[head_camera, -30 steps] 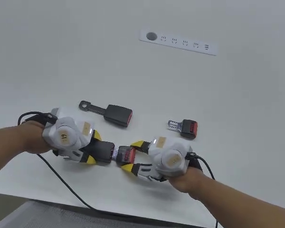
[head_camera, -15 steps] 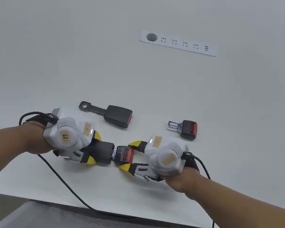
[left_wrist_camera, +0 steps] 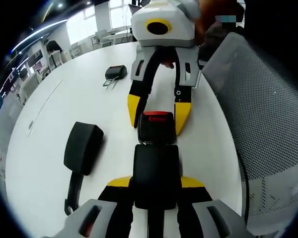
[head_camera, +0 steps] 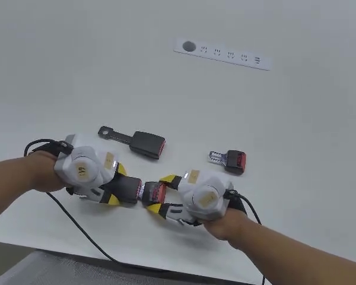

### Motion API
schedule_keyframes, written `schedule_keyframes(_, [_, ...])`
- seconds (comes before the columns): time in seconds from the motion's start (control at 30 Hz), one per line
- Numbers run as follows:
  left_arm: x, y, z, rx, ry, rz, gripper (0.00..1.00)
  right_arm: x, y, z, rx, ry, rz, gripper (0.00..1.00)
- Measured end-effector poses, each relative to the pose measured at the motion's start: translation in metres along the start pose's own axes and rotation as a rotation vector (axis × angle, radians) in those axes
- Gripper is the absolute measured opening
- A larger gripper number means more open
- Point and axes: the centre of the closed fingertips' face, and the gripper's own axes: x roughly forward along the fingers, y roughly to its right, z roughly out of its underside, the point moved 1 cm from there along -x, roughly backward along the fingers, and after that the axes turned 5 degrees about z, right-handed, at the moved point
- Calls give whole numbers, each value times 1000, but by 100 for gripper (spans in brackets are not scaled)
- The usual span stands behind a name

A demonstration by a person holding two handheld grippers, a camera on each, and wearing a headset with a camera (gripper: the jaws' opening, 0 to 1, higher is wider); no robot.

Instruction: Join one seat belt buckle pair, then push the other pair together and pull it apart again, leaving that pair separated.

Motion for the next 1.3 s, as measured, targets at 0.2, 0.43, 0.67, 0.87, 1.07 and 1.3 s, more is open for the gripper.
schedule_keyframes(0.2, [-1, 0, -2, -12, 30, -8, 35, -1, -1, 0, -14, 12, -4, 36])
schedule_keyframes(0.43, [-3, 0, -4, -3, 54, -5, 35, -1, 1, 1, -38, 35, -18, 36])
schedule_keyframes(0.67, [-4, -2, -2, -1, 81, 5, 35, -2, 1, 2, -44, 70, -54, 35])
schedule_keyframes(0.87, [-5, -4, 2, -40, 145, -15, 35, -2, 1, 1, -45, 82, -76, 35])
schedule_keyframes(1.07, [-6, -3, 0, -52, 169, -11, 35, -3, 1, 2, -31, 111, -78, 34])
schedule_keyframes(1.3, [-6, -2, 1, -56, 190, 2, 34, -3, 0, 2, -41, 128, -86, 34])
